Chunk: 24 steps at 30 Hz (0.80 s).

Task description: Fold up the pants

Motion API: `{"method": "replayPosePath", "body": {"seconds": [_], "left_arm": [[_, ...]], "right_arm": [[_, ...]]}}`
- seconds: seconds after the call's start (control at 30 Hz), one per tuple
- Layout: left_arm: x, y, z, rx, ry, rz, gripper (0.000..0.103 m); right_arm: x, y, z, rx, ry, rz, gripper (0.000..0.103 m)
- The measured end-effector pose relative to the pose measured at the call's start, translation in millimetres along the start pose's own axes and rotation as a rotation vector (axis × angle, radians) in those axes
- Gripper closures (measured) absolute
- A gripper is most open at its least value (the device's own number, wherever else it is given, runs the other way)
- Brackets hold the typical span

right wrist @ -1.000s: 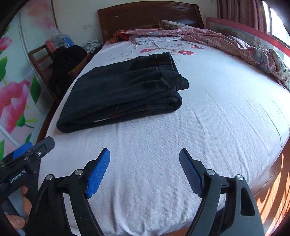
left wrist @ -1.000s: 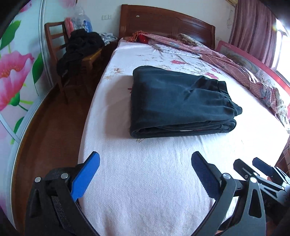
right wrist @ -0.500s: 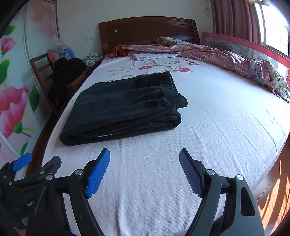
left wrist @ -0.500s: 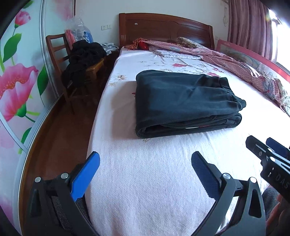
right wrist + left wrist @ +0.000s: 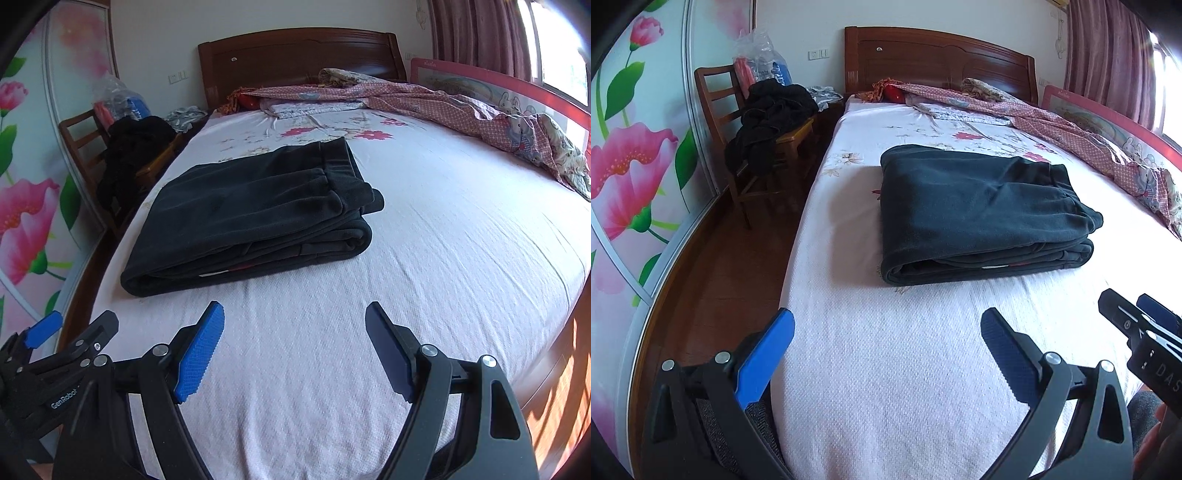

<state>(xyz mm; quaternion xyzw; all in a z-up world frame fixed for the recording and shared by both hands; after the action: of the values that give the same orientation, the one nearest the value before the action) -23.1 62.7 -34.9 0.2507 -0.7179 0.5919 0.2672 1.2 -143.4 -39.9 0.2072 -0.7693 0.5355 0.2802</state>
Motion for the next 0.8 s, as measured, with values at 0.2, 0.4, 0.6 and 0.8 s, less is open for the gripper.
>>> {"method": "replayPosePath", "body": {"seconds": [0.2,0.4,0.6,0.8], "left_arm": [[-1.6,1.1,-1.0,0.004,0.0,-0.013,0.002],[-2.3,1.3,-0.9,0.008,0.002,-0.017,0.002],[-2.0,1.9,-0.9,0.004,0.005,-0.019,0.002],[-1.9,2.0,-0.7,0.004,0.006,-0.022,0.002]], "right_arm": [[-0.7,0.0,-0.3,-0.004,-0.008,-0.008,0.025],[-0.4,0.6,-1.6,-0.003,-0.014,-0.012,0.025],[-0.9,1.4,-2.9,-0.001,-0.017,-0.017,0.025],[-1.4,1.4,-2.8,-0.004,-0.019,-0.021,0.025]]}}
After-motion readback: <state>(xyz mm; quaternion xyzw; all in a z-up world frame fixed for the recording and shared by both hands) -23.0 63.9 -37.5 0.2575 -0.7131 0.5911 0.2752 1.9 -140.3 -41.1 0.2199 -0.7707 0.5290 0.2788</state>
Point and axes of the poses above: each gripper's, at about its wrist camera, not at the fingertips, and x roughly against the way its jaws point, z to its right, y to its underside, the point moved 2 cm from there along -x, roughly the way its jaws point, and after that the axes turned 13 degrees about -x, right-handed, at the moved point
